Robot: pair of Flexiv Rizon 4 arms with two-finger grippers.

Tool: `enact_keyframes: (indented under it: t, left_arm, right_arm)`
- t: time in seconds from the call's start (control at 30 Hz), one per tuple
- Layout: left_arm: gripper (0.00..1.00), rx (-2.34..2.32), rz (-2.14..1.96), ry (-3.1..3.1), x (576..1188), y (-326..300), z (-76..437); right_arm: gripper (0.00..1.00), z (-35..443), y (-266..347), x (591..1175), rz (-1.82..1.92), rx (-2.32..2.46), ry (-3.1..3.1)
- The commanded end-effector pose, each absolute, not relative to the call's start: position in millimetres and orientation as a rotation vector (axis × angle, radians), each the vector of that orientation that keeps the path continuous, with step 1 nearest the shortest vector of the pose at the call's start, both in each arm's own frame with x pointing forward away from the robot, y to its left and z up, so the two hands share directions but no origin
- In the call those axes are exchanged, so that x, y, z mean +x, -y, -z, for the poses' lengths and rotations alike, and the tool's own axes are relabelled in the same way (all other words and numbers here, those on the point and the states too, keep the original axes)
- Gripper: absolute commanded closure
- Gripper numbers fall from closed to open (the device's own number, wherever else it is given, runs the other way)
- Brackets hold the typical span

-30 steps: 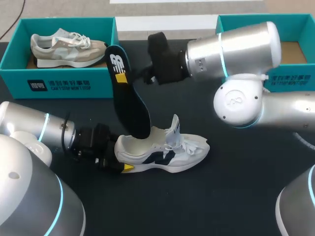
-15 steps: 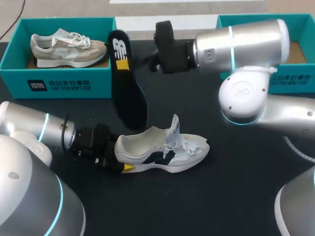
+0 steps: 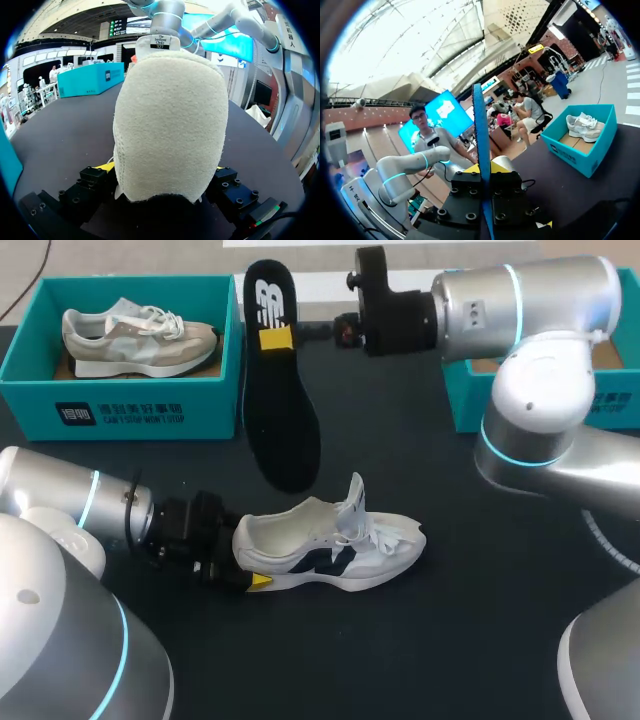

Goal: Take the shoe out of the shoebox, open the shoe tongue, remove and reinsert the insole, then place the shoe into the shoebox

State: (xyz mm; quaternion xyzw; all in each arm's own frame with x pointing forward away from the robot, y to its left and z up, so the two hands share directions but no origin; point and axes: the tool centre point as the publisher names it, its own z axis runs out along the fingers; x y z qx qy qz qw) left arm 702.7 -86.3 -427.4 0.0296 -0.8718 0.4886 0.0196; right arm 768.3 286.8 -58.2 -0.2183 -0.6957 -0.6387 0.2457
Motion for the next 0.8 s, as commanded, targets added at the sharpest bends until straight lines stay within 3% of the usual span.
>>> enact_keyframes:
  t: [0.03, 0.8]
  left_arm:
    - [1.00, 0.093, -1.513, 2.709, 704.1, 87.0, 432.7]
    - [1.00, 0.093, -1.513, 2.709, 704.1, 87.0, 432.7]
  right_arm:
    - [1.00, 42.9, -268.0, 757.4, 1.716, -0.601, 1.911]
    - [1.00, 15.7, -246.4, 688.0, 1.672, -0.691, 1.850]
